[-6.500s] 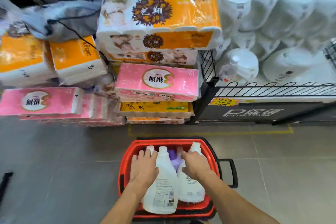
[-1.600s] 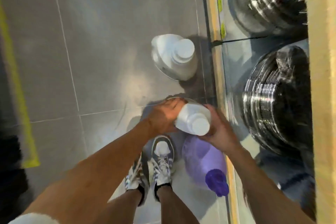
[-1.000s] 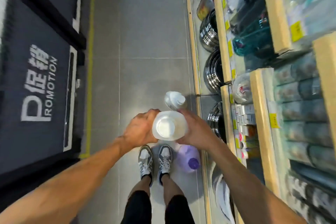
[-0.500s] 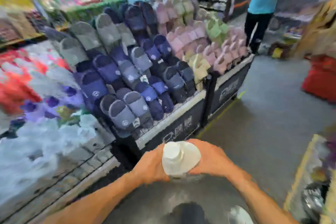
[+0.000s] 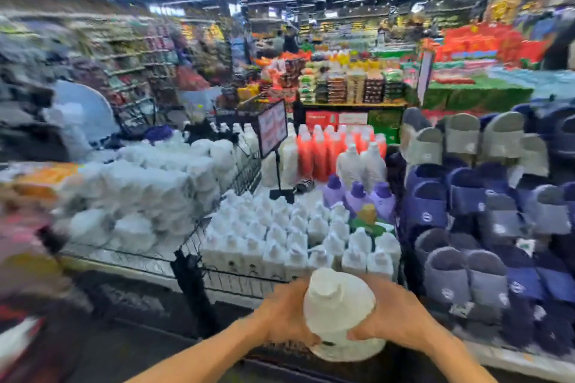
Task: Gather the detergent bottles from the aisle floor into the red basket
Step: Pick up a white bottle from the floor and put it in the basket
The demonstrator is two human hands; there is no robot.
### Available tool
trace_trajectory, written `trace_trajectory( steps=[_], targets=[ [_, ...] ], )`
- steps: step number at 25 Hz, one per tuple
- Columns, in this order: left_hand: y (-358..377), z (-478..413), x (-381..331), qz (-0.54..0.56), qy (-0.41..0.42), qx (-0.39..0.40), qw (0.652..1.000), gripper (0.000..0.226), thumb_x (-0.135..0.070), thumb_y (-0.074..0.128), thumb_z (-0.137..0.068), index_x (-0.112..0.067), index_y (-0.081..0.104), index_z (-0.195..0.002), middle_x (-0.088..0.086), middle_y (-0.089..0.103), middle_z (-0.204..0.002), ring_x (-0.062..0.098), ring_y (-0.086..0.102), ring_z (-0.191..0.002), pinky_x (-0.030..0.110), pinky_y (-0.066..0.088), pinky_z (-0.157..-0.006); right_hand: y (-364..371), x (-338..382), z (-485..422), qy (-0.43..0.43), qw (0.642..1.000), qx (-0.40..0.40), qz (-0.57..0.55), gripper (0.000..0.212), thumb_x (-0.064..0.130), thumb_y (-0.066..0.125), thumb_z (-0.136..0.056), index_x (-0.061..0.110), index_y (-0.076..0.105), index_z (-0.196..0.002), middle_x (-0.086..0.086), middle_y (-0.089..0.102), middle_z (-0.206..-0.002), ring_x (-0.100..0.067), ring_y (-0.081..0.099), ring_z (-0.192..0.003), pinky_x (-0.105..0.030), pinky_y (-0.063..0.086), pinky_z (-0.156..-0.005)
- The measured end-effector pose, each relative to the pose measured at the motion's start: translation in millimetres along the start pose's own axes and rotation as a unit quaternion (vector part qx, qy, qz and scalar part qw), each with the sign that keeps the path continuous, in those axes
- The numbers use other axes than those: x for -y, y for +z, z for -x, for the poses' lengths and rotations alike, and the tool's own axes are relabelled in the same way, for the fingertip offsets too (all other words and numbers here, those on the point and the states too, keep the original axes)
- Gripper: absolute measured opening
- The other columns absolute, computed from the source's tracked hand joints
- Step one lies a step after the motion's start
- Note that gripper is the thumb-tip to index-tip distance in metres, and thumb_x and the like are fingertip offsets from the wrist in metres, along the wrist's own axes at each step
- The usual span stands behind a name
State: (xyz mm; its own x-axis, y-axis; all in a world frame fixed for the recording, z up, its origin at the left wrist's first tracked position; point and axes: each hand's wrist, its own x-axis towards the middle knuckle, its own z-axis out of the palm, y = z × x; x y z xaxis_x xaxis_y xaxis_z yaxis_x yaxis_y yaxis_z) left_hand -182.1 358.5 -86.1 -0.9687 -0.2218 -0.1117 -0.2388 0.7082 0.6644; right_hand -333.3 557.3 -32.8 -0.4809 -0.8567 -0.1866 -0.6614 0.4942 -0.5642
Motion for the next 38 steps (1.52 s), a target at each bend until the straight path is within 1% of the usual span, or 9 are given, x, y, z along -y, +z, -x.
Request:
trace_trajectory(
  steps=[4, 8, 11, 13, 15, 21, 25, 32, 38],
  targets=[
    [-70.3, 71.7, 86.4, -0.011, -0.073, -0.054, 0.996, 0.094, -0.061, 0.085, -0.063, -0.054, 0.034, -0.142, -0.023, 0.058, -0.134, 0.009, 0.055, -0.125, 0.035, 0.048, -0.103, 54.2, 100.3, -77.1, -0.059, 0.996, 0.071, -0.002, 0.081, 0.068, 0.084, -0.045, 0.076, 0.040, -0.113, 0.040, 0.057, -0.106, 0.005, 0.058, -0.105, -0.027, 0.051, -0.089],
    [-124.2, 148.1, 158.2, -0.030, -0.144, -0.099, 0.984, 0.095, -0.063, 0.083, -0.057, -0.050, 0.038, -0.138, -0.019, 0.062, -0.126, 0.012, 0.060, -0.118, 0.041, 0.051, -0.097, 109.5, 189.5, -135.8, -0.125, 0.981, 0.145, -0.030, 0.076, 0.054, 0.092, -0.054, 0.072, 0.049, -0.114, 0.044, 0.061, -0.108, 0.015, 0.056, -0.104, -0.016, 0.048, -0.083],
    [-154.5, 205.9, 210.1, -0.029, -0.210, -0.150, 0.966, 0.095, -0.063, 0.083, -0.055, -0.045, 0.039, -0.137, -0.017, 0.062, -0.125, 0.015, 0.061, -0.115, 0.043, 0.050, -0.097, 156.5, 258.0, -185.7, -0.188, 0.962, 0.197, -0.001, 0.087, 0.060, 0.093, -0.051, 0.060, 0.052, -0.127, 0.036, 0.063, -0.118, 0.004, 0.058, -0.116, -0.032, 0.051, -0.100],
    [-169.5, 235.2, 233.6, -0.025, -0.251, -0.178, 0.951, 0.094, -0.062, 0.083, -0.054, -0.045, 0.040, -0.135, -0.019, 0.061, -0.125, 0.014, 0.061, -0.116, 0.042, 0.050, -0.098, 179.1, 299.8, -210.8, -0.224, 0.948, 0.222, 0.027, 0.087, 0.063, 0.091, -0.054, 0.055, 0.046, -0.128, 0.032, 0.060, -0.118, -0.002, 0.056, -0.115, -0.035, 0.050, -0.099],
    [-185.7, 263.9, 260.5, -0.019, -0.300, -0.213, 0.930, 0.093, -0.063, 0.083, -0.053, -0.047, 0.040, -0.134, -0.022, 0.062, -0.123, 0.011, 0.061, -0.115, 0.043, 0.049, -0.097, 202.9, 344.9, -239.7, -0.265, 0.928, 0.253, 0.062, 0.088, 0.064, 0.088, -0.057, 0.054, 0.040, -0.129, 0.030, 0.056, -0.117, -0.005, 0.056, -0.113, -0.035, 0.050, -0.097],
    [-230.5, 321.4, 313.4, -0.014, -0.404, -0.297, 0.865, 0.091, -0.057, 0.085, -0.054, -0.040, 0.042, -0.133, -0.019, 0.062, -0.120, 0.013, 0.061, -0.109, 0.042, 0.049, -0.095, 272.2, 446.3, -321.2, -0.381, 0.875, 0.290, 0.071, 0.088, 0.065, 0.088, -0.049, 0.058, 0.045, -0.125, 0.028, 0.065, -0.112, -0.002, 0.061, -0.107, -0.033, 0.054, -0.092],
    [-242.6, 354.9, 350.7, 0.029, -0.479, -0.375, 0.793, 0.097, -0.060, 0.084, -0.049, -0.045, 0.040, -0.133, -0.021, 0.063, -0.118, 0.011, 0.062, -0.107, 0.040, 0.054, -0.091, 315.0, 520.7, -364.4, -0.457, 0.819, 0.332, 0.099, 0.098, 0.069, 0.085, -0.047, 0.053, 0.043, -0.134, 0.030, 0.062, -0.113, -0.003, 0.059, -0.109, -0.034, 0.051, -0.095],
    [-261.7, 417.3, 410.9, 0.084, -0.533, -0.433, 0.722, 0.099, -0.058, 0.087, -0.051, -0.044, 0.039, -0.136, -0.022, 0.061, -0.125, 0.007, 0.058, -0.116, 0.040, 0.050, -0.101, 402.8, 632.6, -398.4, -0.516, 0.746, 0.400, 0.129, 0.096, 0.068, 0.085, -0.047, 0.058, 0.043, -0.133, 0.031, 0.062, -0.114, -0.005, 0.058, -0.110, -0.036, 0.050, -0.098],
    [-308.8, 498.0, 492.5, 0.080, -0.548, -0.417, 0.721, 0.103, -0.062, 0.085, -0.052, -0.047, 0.034, -0.140, -0.023, 0.060, -0.128, 0.010, 0.058, -0.119, 0.043, 0.050, -0.102, 488.6, 731.3, -421.0, -0.532, 0.724, 0.413, 0.149, 0.097, 0.077, 0.082, -0.049, 0.056, 0.037, -0.133, 0.027, 0.058, -0.124, -0.006, 0.056, -0.115, -0.038, 0.050, -0.102]
  ],
)
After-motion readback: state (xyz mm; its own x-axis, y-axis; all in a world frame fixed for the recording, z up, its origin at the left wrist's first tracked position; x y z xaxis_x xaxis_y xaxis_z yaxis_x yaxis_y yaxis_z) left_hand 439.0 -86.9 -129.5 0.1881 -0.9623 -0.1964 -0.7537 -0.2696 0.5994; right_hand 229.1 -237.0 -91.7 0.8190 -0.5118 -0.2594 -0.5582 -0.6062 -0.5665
